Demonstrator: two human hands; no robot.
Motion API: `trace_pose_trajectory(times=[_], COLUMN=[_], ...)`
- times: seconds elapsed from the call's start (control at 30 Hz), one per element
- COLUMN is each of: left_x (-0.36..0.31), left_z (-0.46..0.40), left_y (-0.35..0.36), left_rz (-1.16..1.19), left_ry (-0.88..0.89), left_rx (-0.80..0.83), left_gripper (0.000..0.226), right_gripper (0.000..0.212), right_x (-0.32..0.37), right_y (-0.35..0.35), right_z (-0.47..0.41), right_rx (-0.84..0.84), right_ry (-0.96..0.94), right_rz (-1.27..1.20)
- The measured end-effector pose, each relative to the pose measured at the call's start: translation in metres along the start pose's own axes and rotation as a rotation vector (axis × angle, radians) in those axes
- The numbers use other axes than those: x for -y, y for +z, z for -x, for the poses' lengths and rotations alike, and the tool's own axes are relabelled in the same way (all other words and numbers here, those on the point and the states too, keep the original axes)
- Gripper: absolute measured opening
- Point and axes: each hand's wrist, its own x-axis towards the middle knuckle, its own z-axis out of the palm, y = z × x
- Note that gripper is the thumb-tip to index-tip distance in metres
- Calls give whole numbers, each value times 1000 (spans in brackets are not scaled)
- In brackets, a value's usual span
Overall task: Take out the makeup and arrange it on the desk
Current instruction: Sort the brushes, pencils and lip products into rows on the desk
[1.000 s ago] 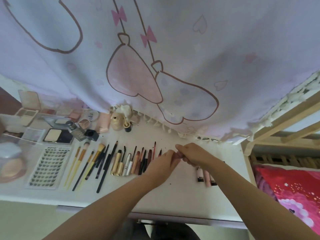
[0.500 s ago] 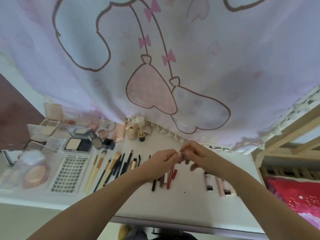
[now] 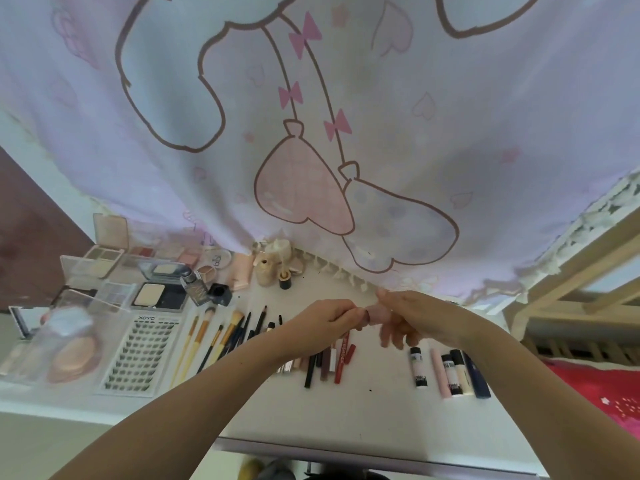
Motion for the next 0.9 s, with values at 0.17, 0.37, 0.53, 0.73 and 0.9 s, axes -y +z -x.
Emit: trace_pose_trajectory(times=[0.17, 0.37, 0.53, 0.73, 0.9], left_x=[-1, -3, 5, 6, 16], left_z=[0, 0, -1, -3, -7], left_y=[-4, -4, -7, 1, -1], left_rz=[206, 328, 571, 567, 691], left_ry=[-80, -130, -271, -333, -426], left_rx=[79, 145, 288, 345, 440], left_gripper=[36, 40, 43, 41, 43], right_gripper=[23, 44, 15, 25, 9], right_x=[-6, -6, -16, -17, -25], right_y=[-5, -3, -8, -2, -7], right_z=[0, 1, 4, 2, 1], right_rx=[-19, -18, 29, 9, -51], right_ry=[-89, 15, -103, -37, -117], right_rz=[-73, -105, -139, 57, 189])
